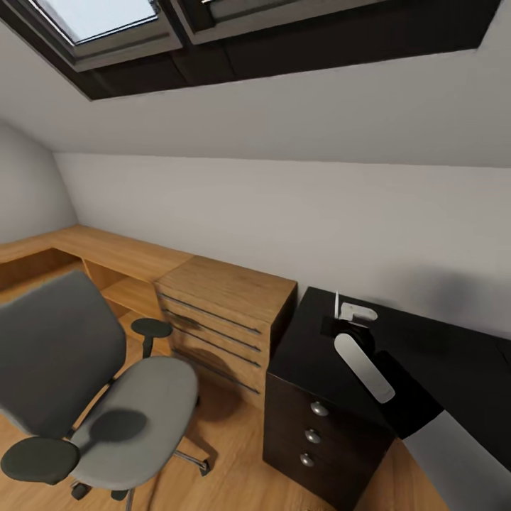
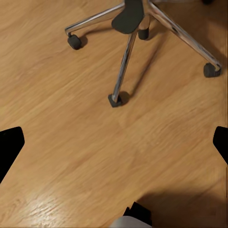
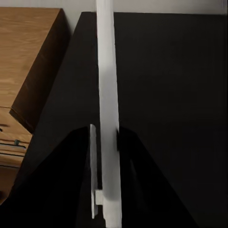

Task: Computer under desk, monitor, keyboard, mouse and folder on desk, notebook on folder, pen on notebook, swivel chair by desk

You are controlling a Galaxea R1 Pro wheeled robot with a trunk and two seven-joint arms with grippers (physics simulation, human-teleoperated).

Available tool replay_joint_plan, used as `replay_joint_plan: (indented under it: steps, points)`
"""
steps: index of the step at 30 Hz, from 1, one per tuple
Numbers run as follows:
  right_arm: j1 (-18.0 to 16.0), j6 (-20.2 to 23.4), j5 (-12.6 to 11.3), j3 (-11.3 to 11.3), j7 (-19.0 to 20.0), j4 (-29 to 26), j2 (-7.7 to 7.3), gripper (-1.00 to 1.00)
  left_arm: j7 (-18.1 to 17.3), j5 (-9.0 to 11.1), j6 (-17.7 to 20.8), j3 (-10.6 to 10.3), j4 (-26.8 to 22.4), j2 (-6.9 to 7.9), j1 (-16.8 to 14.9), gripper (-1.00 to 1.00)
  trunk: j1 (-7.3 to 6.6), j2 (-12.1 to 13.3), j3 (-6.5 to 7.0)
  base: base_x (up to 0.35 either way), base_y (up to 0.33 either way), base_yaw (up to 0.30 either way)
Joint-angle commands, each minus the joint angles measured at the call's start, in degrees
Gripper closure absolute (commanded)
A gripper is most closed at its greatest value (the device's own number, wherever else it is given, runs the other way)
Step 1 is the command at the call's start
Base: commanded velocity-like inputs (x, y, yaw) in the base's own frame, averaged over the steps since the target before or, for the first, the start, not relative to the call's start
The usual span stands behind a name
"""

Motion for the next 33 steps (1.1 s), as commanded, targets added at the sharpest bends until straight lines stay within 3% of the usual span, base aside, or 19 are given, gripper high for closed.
replay_joint_plan:
  steps: [1, 10, 26, 33]
  points:
    - [-0.09, 0.26, -0.45, 0.14, -0.43, -0.03, -0.04, 1.0, 0.11, 0.44, -0.19, -0.08, -0.08, 0.0, 0.03, -1.0, -0.22, 0.37, 0.13, 0.0, 0.0, -0.288]
    - [-0.09, 0.02, -2.87, -0.27, -0.49, 0.18, -0.18, 1.0, 0.18, 0.34, -0.05, -0.1, 1.8, 0.0, 0.03, -1.0, -2.2, 3.98, 1.73, 0.0, 0.0, -0.241]
    - [-0.09, -0.11, -3.3, -0.39, -0.59, 0.29, -0.13, 1.0, 0.1, 0.29, 3.38, -0.17, 2.95, 0.0, 0.03, -1.0, -5.71, 10.4, 4.6, 0.0, 0.0, -0.02]
    - [-0.09, -0.16, -3.3, -0.39, -0.58, 0.38, -0.13, 1.0, 0.18, 0.27, 3.18, -0.1, 2.96, 0.0, 0.03, -1.0, -5.71, 10.4, 4.6, 0.0, 0.0, 0.0]
